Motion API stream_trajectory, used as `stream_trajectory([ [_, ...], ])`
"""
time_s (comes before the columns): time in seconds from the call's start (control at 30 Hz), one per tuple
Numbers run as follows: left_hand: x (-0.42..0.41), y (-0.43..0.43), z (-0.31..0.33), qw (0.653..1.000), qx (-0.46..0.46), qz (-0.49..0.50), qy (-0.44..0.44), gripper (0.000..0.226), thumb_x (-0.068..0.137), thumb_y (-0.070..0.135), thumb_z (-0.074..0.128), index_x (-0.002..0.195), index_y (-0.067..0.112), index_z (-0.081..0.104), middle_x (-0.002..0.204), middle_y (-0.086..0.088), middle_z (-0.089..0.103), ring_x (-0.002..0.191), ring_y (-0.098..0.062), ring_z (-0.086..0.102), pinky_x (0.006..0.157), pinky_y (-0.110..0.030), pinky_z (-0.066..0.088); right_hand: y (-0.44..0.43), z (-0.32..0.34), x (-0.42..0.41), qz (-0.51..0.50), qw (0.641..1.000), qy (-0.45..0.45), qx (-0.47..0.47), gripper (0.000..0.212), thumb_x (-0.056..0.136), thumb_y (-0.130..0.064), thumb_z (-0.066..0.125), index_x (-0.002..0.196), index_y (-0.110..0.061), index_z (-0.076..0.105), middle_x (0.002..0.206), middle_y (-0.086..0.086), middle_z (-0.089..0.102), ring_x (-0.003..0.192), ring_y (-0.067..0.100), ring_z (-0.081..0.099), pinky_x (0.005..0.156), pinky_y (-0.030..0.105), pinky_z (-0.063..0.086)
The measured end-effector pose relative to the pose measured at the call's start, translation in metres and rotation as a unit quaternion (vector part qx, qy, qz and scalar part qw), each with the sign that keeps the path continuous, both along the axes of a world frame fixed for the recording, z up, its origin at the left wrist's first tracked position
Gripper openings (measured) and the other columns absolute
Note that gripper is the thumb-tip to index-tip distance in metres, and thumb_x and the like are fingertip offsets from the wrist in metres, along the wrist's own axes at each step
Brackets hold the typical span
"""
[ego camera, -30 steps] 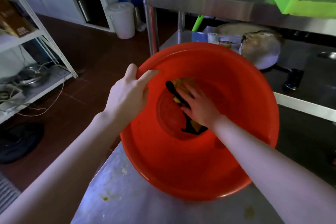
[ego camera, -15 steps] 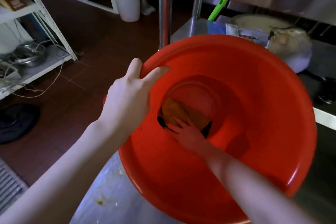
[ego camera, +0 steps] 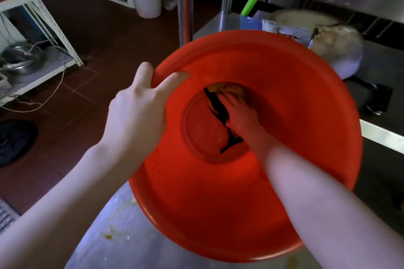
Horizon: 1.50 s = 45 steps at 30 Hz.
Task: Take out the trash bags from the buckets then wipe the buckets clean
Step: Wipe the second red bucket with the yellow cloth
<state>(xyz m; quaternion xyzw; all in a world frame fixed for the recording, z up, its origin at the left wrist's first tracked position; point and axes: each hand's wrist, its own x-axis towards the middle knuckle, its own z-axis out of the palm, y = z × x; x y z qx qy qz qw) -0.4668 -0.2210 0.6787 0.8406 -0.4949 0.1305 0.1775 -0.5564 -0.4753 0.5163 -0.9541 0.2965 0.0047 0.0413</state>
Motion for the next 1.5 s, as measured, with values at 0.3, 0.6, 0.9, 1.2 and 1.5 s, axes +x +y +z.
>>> stream_trajectory([
  [0.3,0.000,0.004,-0.004,0.999,-0.008,0.030,0.010,0.074,0.080,-0.003,0.059,0.141,0.036,0.047,0.098,-0.011,0.035,0.053,-0.031,0.042,0.049,-0.039,0.043,0.037,-0.041,-0.052,-0.146,0.982,-0.047,0.111,0.077,0.082,-0.008,0.062,0.149,-0.019,0.027,0.159,0.012,0.009,0.144,0.036,0.016,0.112,0.038,0.028],
  [0.6,0.010,0.003,-0.006,0.998,-0.016,0.051,0.031,0.074,0.080,-0.001,0.060,0.141,0.038,0.046,0.101,-0.013,0.040,0.062,-0.034,0.047,0.054,-0.039,0.044,0.068,-0.051,-0.033,-0.165,0.975,0.029,0.143,0.074,0.079,-0.019,0.066,0.143,-0.020,0.029,0.150,0.014,0.018,0.133,0.043,0.022,0.112,0.043,0.019],
  [0.9,0.003,0.000,-0.003,0.999,-0.015,0.025,0.013,0.072,0.079,-0.003,0.060,0.139,0.034,0.050,0.099,-0.015,0.039,0.056,-0.034,0.045,0.051,-0.045,0.050,0.117,-0.046,0.015,0.059,0.973,-0.076,0.211,0.045,0.083,-0.011,0.056,0.129,-0.012,0.055,0.129,0.010,0.052,0.115,0.031,0.048,0.098,0.032,0.027],
  [1.2,-0.003,0.000,-0.004,0.999,-0.016,0.040,0.010,0.073,0.078,-0.004,0.060,0.139,0.034,0.050,0.099,-0.015,0.040,0.060,-0.035,0.047,0.052,-0.045,0.049,0.097,-0.021,0.042,0.092,0.959,-0.055,0.262,0.061,0.080,0.003,0.056,0.140,-0.009,0.048,0.144,0.014,0.046,0.126,0.035,0.043,0.108,0.033,0.033],
  [1.5,-0.007,0.001,0.000,0.999,-0.010,0.032,0.019,0.075,0.078,-0.002,0.059,0.140,0.038,0.045,0.099,-0.012,0.038,0.058,-0.034,0.046,0.054,-0.042,0.048,0.054,-0.005,-0.025,0.047,0.925,0.377,0.007,0.042,0.098,-0.022,0.039,0.139,-0.015,0.047,0.148,0.009,0.042,0.139,0.032,0.032,0.115,0.052,0.018],
])
